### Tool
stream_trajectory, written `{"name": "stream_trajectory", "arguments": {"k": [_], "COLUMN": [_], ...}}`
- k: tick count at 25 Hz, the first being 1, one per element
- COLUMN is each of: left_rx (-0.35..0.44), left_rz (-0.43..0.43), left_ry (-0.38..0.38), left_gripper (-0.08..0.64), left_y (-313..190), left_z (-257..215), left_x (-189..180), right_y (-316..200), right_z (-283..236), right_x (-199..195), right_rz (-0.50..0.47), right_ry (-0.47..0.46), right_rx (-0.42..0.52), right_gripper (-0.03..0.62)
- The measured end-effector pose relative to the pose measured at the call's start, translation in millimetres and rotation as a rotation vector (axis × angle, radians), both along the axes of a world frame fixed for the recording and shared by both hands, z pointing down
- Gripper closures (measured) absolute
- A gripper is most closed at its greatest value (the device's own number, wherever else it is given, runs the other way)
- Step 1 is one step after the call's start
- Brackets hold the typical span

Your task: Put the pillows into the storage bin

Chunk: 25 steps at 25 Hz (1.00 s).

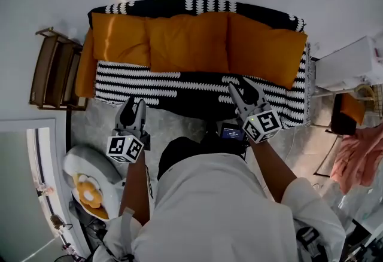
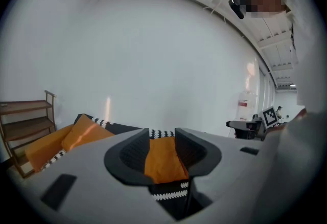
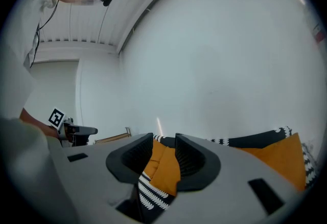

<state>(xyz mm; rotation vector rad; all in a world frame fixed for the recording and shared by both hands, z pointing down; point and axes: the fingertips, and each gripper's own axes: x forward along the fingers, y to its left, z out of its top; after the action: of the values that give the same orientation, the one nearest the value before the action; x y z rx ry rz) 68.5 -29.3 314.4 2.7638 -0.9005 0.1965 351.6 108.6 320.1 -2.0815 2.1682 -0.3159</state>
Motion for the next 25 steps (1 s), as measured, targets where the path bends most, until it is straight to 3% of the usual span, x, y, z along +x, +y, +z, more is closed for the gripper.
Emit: {"name": "stream_trajectory", "arguments": {"k": [13,25], "left_rx": [-0.139,-0.352], "left_rz": [0.086,0.17], "left_ry": [-0.119,-0.197], "left_gripper": [0.386,0.356], "left_y": [-130,-299], "left_z": [86,235], "left_x": [47,90], "right_y": [-100,-210], "right_z": [82,231], "right_x": [73,132], "right_rz": [0.072,0.214], "right_ry": [-0.106,-0.237], "right_rx": [-0.149,-0.414], "right_gripper": [0.398,0.378]}}
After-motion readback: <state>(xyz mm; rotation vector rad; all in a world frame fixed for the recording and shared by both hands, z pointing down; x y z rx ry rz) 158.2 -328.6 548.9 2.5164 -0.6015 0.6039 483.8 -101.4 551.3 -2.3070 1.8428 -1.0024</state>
